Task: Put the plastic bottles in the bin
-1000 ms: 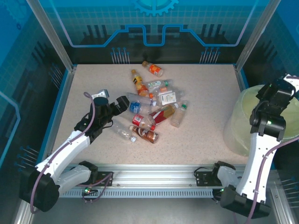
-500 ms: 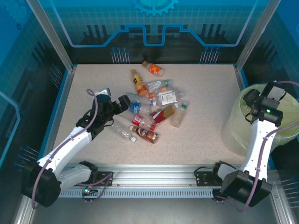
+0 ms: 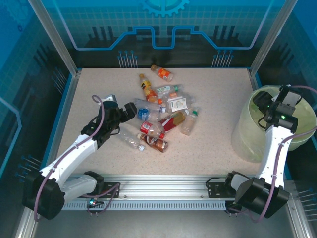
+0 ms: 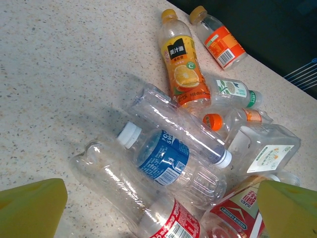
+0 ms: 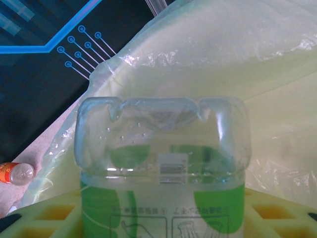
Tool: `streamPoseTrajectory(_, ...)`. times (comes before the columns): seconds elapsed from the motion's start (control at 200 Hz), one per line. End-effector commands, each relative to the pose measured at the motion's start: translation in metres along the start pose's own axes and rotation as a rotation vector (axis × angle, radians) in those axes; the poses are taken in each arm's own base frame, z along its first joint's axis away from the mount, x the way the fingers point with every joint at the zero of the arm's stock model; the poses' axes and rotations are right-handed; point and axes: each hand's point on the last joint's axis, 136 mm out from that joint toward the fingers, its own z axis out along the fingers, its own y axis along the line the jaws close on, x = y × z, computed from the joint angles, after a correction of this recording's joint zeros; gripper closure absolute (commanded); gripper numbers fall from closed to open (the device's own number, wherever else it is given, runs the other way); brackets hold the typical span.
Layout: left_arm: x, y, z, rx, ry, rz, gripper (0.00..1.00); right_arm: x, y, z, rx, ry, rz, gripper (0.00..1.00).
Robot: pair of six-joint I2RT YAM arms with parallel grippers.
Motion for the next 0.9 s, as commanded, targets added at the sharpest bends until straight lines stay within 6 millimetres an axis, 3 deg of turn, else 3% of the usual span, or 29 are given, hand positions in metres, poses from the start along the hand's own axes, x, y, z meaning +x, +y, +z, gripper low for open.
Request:
streamPoseTrajectory(0.0,-0.008,-0.003,-0.003,-0.017,-0.022,0.024,0.01,-0.004,0.002,-0.009,0.000,-0.022,0.002,0.37)
streamPoseTrajectory(0.335,-0.007,-0.001,-0.004,-0.032,-0.011,0.013,0.01,-0.019,-0.004,-0.041,0.063,-0.113,0.004,0.22)
streamPoseTrajectory(0.6,-0.002,0.008,-0.006,-0.057,-0.004,-0.021,0.01,-0.036,0.007,-0.086,0.030,-0.249,0.006,0.13)
streamPoseTrajectory(0.745,0.004,0.022,-0.009,-0.108,0.020,-0.064,0.01,-0.028,0.061,-0.103,-0.188,-0.255,-0.127,0.00)
streamPoseTrajectory(0.895,0.018,0.038,-0.009,-0.154,0.059,-0.132,0.01,-0.007,0.116,-0.110,-0.387,-0.216,-0.267,0.00)
